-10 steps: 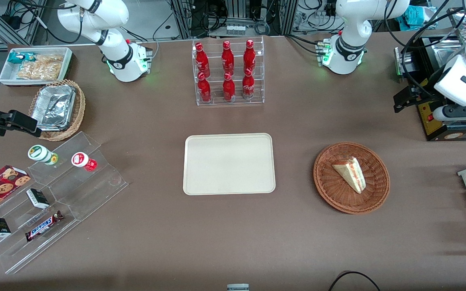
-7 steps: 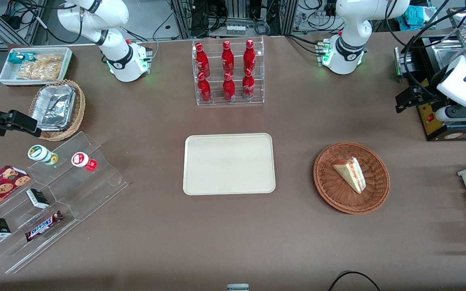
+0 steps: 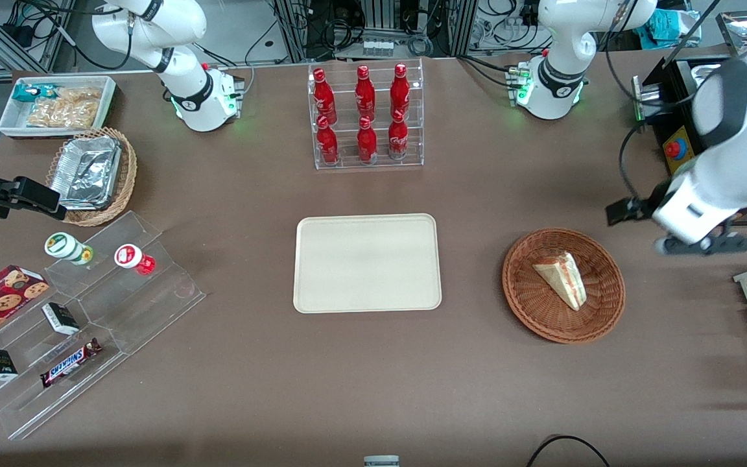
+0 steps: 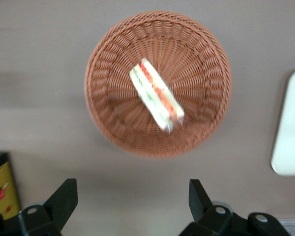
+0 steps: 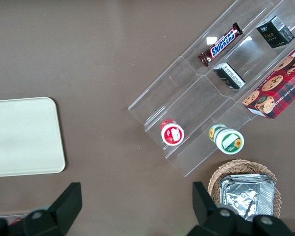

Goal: Place sandwich from basket to tray
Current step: 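Move the left gripper over the wicker basket above the sandwich, then lower the open left gripper onto the wrapped sandwich and close it, then lift the sandwich out of the basket and carry it toward the tray, then lower the sandwich onto the cream tray and open the left gripper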

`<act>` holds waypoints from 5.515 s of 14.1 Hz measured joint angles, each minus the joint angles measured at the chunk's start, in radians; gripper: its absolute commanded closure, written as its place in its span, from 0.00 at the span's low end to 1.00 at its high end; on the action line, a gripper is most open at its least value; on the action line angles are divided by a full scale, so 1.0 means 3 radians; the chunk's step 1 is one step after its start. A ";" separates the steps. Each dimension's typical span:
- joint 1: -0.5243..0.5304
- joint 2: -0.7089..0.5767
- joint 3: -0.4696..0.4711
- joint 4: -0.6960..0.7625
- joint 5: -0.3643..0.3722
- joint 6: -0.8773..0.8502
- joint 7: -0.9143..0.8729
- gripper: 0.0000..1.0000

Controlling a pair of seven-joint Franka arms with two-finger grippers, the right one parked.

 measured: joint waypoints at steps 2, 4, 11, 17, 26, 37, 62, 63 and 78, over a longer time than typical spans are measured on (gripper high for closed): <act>-0.0011 0.0112 -0.0001 -0.0348 0.0000 0.0584 0.0000 0.00; -0.0013 0.0132 -0.0001 -0.0699 -0.0006 0.1130 -0.0082 0.00; -0.0241 0.0216 -0.0026 -0.1000 -0.0023 0.1722 -0.2313 0.00; -0.0249 0.0479 -0.0026 -0.0990 -0.0023 0.1908 -0.3125 0.00; -0.0251 0.0720 -0.0026 -0.0865 -0.0023 0.1882 -0.3172 0.94; -0.0794 0.0784 -0.0054 0.0239 -0.0031 0.0478 -0.1621 0.96; -0.2168 0.2495 -0.0434 0.1978 0.0207 0.0819 -0.3303 0.83; -0.2168 0.2499 -0.0434 0.1979 0.0207 0.0820 -0.3306 0.74; -0.1882 0.1832 -0.0375 0.2112 0.0296 -0.0306 -0.3153 0.00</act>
